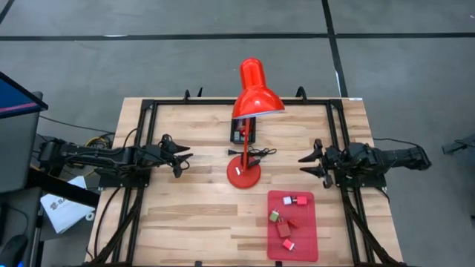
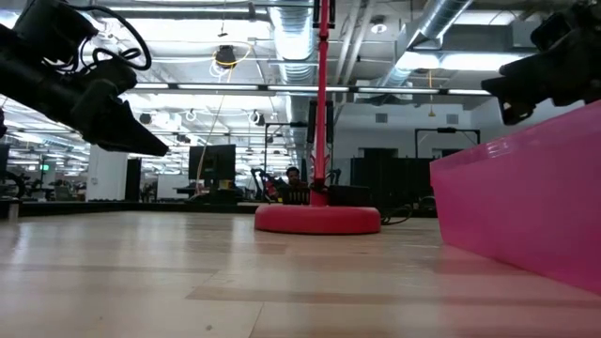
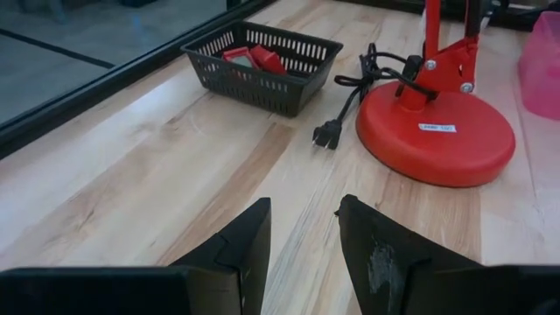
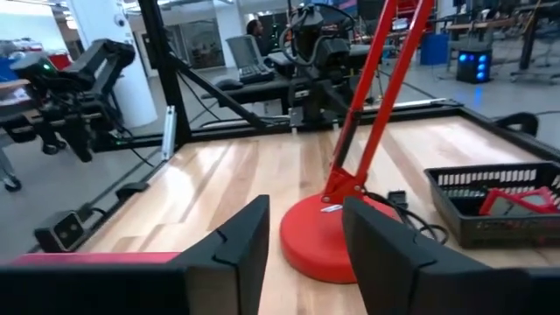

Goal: Pick & Place Office items
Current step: Return to Home Position

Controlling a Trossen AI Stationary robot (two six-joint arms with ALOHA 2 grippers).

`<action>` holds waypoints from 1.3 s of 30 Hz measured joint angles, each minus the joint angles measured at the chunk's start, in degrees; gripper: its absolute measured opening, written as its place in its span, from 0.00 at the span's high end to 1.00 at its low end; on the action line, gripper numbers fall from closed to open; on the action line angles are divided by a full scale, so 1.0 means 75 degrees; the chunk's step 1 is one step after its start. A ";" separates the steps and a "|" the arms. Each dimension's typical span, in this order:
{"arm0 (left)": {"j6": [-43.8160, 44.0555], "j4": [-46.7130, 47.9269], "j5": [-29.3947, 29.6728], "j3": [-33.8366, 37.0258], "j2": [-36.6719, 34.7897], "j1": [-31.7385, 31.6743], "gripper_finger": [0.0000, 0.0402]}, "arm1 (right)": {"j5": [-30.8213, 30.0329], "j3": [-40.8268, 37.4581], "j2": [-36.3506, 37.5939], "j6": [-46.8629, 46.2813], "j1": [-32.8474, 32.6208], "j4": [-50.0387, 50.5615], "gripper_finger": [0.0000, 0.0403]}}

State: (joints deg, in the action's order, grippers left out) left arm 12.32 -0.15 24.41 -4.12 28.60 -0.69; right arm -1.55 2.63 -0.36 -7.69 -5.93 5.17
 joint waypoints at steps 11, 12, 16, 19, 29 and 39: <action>0.0000 -0.0049 -0.0027 0.0000 0.0002 0.0000 0.68 | 0.0000 0.0000 0.0000 0.0228 0.0264 -0.0003 0.70; 0.0000 -0.0049 -0.0027 0.0000 0.0003 0.0000 0.68 | 0.0001 0.0000 0.0000 0.0228 0.0265 -0.0003 0.70; 0.0000 -0.0049 -0.0026 0.0000 0.0003 0.0000 0.68 | -0.0001 0.0000 -0.0001 0.0225 0.0265 -0.0003 0.70; 0.0000 -0.0049 -0.0024 0.0000 0.0003 0.0000 0.68 | 0.0000 0.0000 -0.0003 0.0225 0.0265 -0.0003 0.69; 0.0000 -0.0049 -0.0013 0.0001 0.0002 0.0000 0.68 | -0.0001 0.0000 -0.0003 0.0225 0.0260 -0.0003 0.69; 0.0000 -0.0046 0.0008 0.0000 0.0003 0.0000 0.68 | 0.0001 0.0000 -0.0003 0.0222 0.0259 -0.0003 0.69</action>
State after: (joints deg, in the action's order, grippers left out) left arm 12.32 -0.49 24.47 -4.12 28.62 -0.69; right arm -1.54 2.63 -0.38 -6.02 -3.99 5.15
